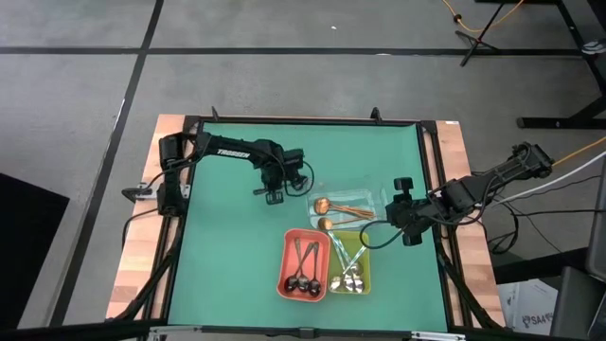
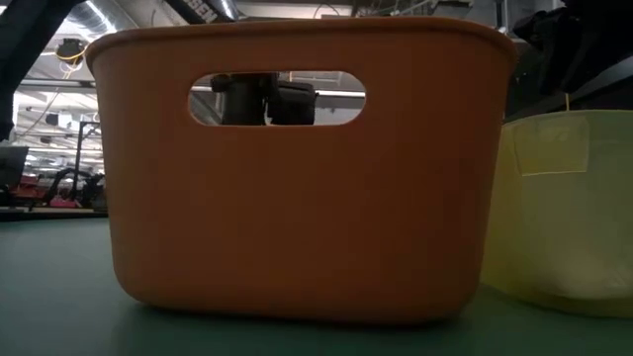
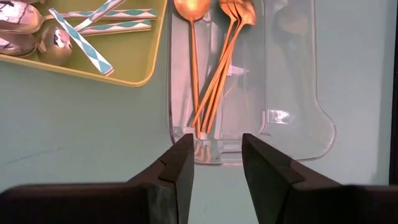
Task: Sort silverware by color (type)
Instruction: Put the black spoon into the orange bin
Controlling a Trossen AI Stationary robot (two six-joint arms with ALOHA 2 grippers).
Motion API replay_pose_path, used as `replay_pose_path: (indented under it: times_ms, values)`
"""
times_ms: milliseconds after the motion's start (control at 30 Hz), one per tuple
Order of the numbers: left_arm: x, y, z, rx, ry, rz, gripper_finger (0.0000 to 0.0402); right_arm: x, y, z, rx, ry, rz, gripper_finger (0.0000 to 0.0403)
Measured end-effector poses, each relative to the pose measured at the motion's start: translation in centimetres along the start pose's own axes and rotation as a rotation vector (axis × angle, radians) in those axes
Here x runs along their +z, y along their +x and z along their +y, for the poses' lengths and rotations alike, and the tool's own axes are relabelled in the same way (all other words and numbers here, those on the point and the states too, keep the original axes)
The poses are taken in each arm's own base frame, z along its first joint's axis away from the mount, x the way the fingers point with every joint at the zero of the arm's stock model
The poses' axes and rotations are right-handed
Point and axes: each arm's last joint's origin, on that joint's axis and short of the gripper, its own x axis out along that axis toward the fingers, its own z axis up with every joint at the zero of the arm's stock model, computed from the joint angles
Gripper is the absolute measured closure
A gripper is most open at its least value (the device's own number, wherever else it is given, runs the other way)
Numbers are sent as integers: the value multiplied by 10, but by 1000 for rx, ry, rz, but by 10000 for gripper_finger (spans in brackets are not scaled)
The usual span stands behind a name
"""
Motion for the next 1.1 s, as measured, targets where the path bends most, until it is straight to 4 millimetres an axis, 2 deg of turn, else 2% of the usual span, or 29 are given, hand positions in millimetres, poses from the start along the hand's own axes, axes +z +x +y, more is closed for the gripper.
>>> replay_pose_path:
  times_ms: [233, 433, 600, 933, 1100]
  values:
    - [-14, 1, -27, 20, 19, 162, 394, 0, 0, 0, 0, 0, 0, 278]
    - [-15, 1, -38, 66, 53, 167, 394, 0, 0, 0, 0, 1, -2, 278]
    - [-15, 2, -43, 96, 72, 164, 388, 0, 0, 0, 1, 1, -2, 278]
    - [-15, 3, -44, 92, 43, 164, 329, 0, 0, 0, 1, 1, -3, 278]
    - [-16, 2, -44, 93, 24, 175, 324, 0, 0, 0, 0, 1, -3, 278]
